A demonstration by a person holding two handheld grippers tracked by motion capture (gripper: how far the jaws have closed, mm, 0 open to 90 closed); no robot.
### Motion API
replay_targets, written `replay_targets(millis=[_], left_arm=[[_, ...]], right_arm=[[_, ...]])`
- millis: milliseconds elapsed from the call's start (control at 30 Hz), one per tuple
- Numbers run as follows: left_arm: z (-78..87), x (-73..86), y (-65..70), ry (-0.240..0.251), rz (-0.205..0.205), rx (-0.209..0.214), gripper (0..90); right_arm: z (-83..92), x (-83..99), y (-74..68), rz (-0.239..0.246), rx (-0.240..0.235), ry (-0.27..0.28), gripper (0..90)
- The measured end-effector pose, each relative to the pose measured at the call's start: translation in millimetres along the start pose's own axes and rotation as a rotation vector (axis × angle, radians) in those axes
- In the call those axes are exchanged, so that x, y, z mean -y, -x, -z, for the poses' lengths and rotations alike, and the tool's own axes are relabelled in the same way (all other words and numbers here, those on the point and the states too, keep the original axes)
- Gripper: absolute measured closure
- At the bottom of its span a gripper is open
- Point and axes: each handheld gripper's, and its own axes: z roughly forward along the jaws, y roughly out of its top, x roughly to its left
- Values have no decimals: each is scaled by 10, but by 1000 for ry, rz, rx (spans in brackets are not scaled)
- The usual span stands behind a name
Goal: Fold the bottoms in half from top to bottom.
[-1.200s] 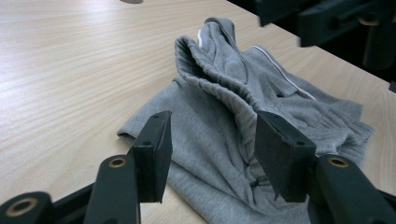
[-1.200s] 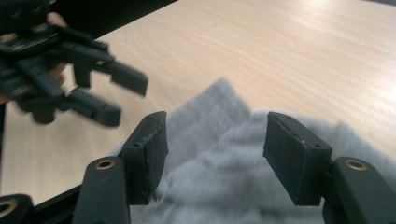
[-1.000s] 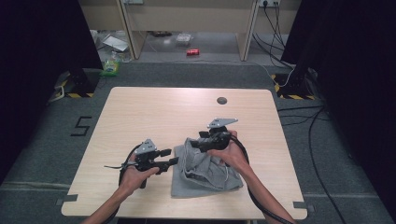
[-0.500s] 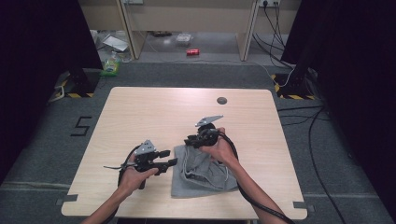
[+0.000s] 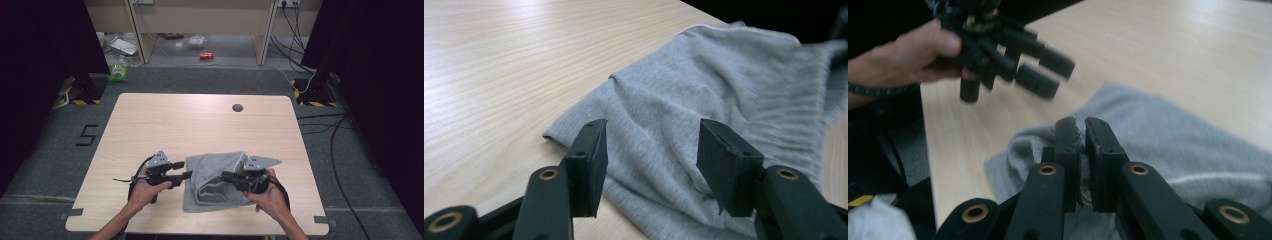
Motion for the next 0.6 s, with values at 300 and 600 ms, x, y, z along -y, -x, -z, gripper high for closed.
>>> replay_targets(millis=[300,600], left_arm=[[-71,-30,204,-11,-51,26,448],[-219,63,480,-72,-156,41,423]], right_arm=[[185,429,-33,-56,64,-65,685],[2,222,58,-36,120,-60,595]])
